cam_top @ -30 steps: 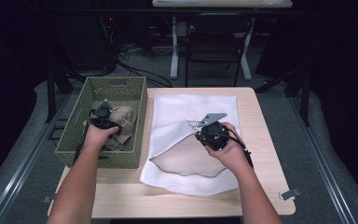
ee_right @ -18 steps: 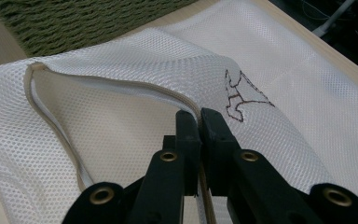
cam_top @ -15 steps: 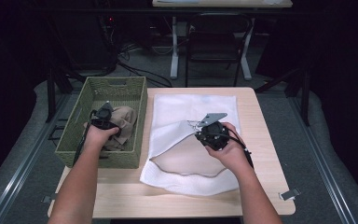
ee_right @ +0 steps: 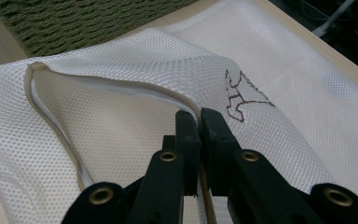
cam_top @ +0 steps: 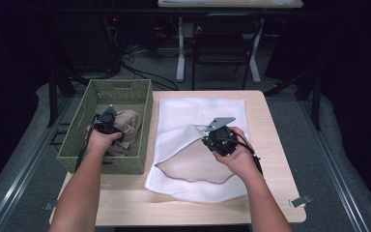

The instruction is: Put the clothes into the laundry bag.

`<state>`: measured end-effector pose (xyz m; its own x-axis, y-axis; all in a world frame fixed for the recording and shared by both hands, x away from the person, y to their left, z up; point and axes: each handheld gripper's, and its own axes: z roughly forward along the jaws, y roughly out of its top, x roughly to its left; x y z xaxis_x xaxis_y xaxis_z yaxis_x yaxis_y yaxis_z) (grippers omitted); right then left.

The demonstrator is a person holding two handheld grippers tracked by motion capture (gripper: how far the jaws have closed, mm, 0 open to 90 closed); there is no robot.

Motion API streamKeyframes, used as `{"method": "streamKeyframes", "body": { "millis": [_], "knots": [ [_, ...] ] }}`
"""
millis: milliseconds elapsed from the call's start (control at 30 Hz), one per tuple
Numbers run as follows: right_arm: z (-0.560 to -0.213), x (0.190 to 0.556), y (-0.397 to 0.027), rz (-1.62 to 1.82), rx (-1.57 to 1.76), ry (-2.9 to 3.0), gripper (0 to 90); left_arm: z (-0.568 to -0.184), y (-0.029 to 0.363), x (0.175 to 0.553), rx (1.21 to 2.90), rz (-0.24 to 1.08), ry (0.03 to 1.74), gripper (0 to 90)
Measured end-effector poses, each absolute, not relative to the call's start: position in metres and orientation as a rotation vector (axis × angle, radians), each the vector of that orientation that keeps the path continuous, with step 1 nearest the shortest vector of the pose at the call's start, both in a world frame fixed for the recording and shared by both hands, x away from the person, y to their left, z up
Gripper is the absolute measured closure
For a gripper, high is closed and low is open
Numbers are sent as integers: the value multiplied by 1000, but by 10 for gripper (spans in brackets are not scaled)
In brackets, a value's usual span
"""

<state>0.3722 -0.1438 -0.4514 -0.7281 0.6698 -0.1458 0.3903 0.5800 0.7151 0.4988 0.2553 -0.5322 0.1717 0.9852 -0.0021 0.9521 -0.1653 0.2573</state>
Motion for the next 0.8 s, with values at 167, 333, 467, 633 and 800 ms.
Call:
{"method": "streamKeyframes", "body": {
  "millis": [167,333,467,633,800],
  "knots": [
    [-452,372,-144,950,857,2411,856,-531,260,500,2205,207,1895,454],
    [-452,372,-144,950,858,2410,852,-529,261,499,2191,198,1902,542],
    [-452,373,-145,950,862,2410,848,-527,261,499,2192,204,1898,593],
    [-452,373,-145,952,861,2409,846,-525,259,498,2208,224,1884,613],
    [-453,373,-145,951,862,2409,842,-521,258,498,2218,249,1871,622]
  ]
}}
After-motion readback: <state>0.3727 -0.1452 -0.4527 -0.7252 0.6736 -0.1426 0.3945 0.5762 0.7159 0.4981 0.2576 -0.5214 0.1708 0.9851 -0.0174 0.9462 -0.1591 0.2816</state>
